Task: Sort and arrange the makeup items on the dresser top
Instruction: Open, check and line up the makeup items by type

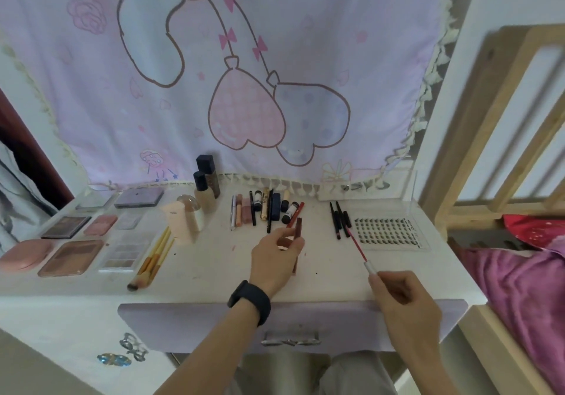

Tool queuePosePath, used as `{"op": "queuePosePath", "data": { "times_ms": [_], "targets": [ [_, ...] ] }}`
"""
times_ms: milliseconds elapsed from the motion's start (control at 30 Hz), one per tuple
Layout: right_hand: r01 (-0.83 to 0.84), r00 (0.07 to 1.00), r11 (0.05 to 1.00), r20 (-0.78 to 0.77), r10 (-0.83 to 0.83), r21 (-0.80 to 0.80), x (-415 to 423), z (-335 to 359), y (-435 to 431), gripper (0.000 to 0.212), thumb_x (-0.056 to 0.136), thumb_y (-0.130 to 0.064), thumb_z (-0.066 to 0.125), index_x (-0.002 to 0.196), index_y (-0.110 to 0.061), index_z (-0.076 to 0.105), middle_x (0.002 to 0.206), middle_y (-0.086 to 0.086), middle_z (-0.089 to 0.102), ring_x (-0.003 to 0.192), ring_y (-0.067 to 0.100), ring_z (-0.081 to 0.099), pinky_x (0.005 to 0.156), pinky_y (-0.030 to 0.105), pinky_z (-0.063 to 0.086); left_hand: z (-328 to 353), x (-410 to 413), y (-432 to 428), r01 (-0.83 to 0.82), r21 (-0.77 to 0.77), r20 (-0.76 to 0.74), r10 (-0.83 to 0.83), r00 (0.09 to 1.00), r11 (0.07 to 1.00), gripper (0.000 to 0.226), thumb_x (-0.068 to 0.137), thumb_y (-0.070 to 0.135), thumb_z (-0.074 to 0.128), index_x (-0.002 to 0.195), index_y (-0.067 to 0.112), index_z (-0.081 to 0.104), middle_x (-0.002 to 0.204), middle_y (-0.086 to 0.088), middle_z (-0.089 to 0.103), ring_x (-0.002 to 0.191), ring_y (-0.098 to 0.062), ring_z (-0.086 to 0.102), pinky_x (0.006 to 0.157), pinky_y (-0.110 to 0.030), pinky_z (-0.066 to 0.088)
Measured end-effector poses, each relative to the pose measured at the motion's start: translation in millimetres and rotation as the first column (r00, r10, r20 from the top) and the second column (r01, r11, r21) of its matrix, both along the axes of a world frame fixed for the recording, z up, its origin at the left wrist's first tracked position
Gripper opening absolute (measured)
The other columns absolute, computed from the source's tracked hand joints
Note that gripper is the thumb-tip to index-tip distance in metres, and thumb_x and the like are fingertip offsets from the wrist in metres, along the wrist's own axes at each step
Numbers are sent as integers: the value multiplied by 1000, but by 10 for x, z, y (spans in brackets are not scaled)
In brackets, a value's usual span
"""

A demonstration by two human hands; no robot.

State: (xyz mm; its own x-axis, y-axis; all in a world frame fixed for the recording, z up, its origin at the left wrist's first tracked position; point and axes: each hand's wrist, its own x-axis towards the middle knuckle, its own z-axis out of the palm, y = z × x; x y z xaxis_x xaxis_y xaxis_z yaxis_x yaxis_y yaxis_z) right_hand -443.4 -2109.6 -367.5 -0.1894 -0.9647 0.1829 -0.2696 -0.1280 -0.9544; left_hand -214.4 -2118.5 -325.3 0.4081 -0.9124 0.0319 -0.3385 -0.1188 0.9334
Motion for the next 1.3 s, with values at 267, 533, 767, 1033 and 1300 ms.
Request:
{"op": "queuePosePath", "data": {
  "times_ms": [267,533,767,1033,1300],
  "targets": [
    [7,959,990,-279,-46,-138,-28,-115,155,16,82,-32,81,82,-37,66,75,-17,68,76,2,64,71,21,51,-20,-499,-258,137,272,-85,-118,989,953,27,81,37,80,99,19,70,81,1,75,65,-13,73,70,-35,63],
    [3,912,954,-391,-125,-299,28,-188,82,17,80,-30,81,81,-19,68,72,-8,65,68,15,61,62,34,56,-51,-642,-363,112,294,80,-141,987,949,30,73,51,82,84,27,67,76,6,73,57,-11,71,59,-29,62],
    [-27,903,939,-411,-124,-344,-7,-207,82,30,80,-49,67,88,-20,67,75,-12,62,66,12,59,60,21,50,-49,-653,-353,113,320,190,-180,965,941,46,66,70,71,93,34,59,80,10,71,64,-10,70,69,-32,61],
    [-82,901,943,-428,-69,-323,-64,-206,102,28,76,-21,87,99,-15,72,88,-13,62,74,14,62,70,26,54,-122,-616,-245,173,314,212,-246,946,934,30,74,59,69,92,34,68,83,10,75,81,-10,70,79,-36,60],
    [-148,900,946,-435,9,-287,-87,-151,62,23,80,-16,84,101,-19,74,88,-21,61,77,11,61,72,24,54,-103,-650,-254,175,317,227,-254,940,932,24,76,56,71,88,34,69,83,10,75,82,-10,69,79,-36,59]
  ]
}}
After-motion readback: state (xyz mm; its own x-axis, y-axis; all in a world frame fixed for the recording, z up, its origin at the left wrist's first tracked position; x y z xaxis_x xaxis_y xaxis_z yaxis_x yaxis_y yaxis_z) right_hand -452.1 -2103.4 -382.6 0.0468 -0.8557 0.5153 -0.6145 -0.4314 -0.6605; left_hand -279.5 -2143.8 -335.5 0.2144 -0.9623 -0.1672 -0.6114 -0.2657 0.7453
